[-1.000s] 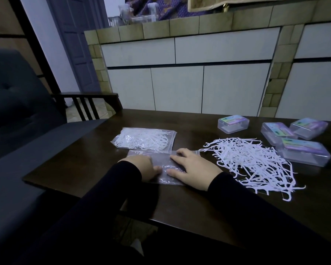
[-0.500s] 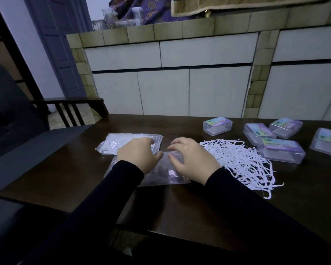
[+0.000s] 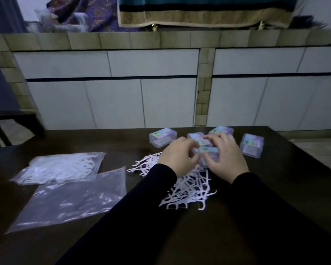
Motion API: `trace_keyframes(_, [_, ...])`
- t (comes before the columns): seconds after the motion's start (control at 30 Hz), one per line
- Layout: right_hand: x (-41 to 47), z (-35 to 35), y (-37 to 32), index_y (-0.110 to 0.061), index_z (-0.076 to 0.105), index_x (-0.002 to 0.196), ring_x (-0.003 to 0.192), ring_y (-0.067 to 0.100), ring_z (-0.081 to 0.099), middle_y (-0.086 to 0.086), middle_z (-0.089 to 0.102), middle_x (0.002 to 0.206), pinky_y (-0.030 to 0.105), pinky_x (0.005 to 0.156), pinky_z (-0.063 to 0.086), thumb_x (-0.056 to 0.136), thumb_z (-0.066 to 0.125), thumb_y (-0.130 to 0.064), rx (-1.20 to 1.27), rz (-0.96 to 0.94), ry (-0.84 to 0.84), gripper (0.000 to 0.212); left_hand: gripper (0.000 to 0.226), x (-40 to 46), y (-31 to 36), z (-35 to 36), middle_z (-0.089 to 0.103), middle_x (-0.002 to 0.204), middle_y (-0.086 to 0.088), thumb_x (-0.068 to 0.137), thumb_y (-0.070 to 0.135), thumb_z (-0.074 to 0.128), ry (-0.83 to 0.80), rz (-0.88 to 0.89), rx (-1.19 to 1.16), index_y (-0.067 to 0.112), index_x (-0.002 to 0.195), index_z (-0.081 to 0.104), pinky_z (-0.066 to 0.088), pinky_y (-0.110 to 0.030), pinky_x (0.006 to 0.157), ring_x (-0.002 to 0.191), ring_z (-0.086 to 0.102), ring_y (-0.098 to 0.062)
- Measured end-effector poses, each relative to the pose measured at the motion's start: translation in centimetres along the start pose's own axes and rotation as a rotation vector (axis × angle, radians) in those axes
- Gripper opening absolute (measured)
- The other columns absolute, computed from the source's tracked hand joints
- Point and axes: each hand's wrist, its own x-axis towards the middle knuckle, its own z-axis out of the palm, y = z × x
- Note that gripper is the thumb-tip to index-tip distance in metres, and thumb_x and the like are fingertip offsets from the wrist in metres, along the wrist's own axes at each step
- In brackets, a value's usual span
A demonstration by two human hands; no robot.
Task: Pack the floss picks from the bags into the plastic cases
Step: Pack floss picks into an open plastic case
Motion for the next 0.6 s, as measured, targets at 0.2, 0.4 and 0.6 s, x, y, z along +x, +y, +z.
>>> trace_keyframes(0.2, [-0.1,-1.0,3.8,-0.029,0.038,0.142,0.123,0.014,0.036,-0.003,0.038,0.136,0.038,0.105,0.036,0.085,0.064,-0.041,-0.009,0.027,-0.133,0.064,0.039,2.8,0.5,3.5,0.049,0.135,0.005,0.089,0.029,0.056,-0.105,0.115,0.107,0.026,0.128,0.056,0.040,-0.037,0.099,0.115,0.045,-0.018])
trace_keyframes(0.4, [0.5,-0.9,6.3,-0.034,0.033,0.145,0.126,0.010,0.040,-0.005,0.042,0.142,0.034,0.106,0.037,0.078,0.071,-0.054,0.094,0.123,-0.414,0.080,0.038,3.7,0.4,3.1,0.057,0.119,0.010,0.081,0.054,0.062,-0.169,0.127,0.195,0.030,0.109,0.061,0.043,-0.027,0.085,0.107,0.048,-0.010])
trace_keyframes(0.6, [0.8,-1.1,6.7,-0.034,0.046,0.136,0.114,0.008,0.047,-0.009,0.048,0.127,0.031,0.100,0.041,0.063,0.083,-0.051,0.211,0.189,-0.461,0.083,0.056,3.6,1.5,3.1,0.051,0.109,0.006,0.073,0.061,0.068,-0.208,0.118,0.283,0.022,0.110,0.049,0.037,-0.024,0.073,0.089,0.047,-0.010])
